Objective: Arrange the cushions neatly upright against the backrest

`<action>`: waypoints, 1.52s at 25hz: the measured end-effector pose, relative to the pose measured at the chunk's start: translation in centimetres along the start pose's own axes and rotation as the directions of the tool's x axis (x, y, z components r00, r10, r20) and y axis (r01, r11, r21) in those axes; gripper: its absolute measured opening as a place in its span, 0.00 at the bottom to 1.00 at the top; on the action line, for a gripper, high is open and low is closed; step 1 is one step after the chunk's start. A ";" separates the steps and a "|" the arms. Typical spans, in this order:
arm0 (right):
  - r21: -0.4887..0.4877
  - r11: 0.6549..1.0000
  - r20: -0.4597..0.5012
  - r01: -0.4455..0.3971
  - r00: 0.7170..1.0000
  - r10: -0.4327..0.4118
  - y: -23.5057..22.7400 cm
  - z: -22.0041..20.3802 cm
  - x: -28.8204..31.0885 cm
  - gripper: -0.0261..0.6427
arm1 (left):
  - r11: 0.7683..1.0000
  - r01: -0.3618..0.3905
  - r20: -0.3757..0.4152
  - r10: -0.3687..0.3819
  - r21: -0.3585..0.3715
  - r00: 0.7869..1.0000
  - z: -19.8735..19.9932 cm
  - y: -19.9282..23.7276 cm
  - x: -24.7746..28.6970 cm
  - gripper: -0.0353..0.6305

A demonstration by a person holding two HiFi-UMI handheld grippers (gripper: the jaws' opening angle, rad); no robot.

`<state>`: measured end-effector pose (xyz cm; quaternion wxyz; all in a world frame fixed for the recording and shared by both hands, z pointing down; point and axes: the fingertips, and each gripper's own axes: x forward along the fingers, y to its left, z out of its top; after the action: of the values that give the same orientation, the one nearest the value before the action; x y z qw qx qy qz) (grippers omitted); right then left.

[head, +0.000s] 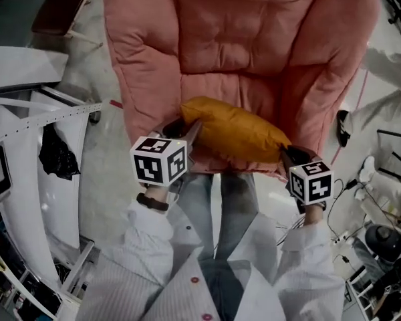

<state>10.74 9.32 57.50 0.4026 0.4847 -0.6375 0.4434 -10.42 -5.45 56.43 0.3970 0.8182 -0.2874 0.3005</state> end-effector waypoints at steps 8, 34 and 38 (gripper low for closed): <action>-0.152 0.988 0.006 0.009 1.000 -0.009 -3.6 8.5 0.0 0.11 | 0.990 -0.063 0.063 0.072 -0.124 0.995 3.6 1.1 -0.1 0.25; -0.224 0.971 0.008 -0.079 0.996 0.083 -10.9 22.7 6.9 0.11 | 0.953 -0.200 0.055 0.217 -0.227 0.975 12.8 6.8 6.8 0.27; -0.193 0.979 -0.004 -0.071 0.997 0.071 -12.3 22.8 7.8 0.11 | 0.956 -0.225 0.019 0.233 -0.189 0.972 13.3 7.2 8.8 0.28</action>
<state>19.24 -16.19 60.62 0.4308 0.4209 -0.6949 0.3929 -6.27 -22.12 59.47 0.4283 0.7447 -0.4150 0.2996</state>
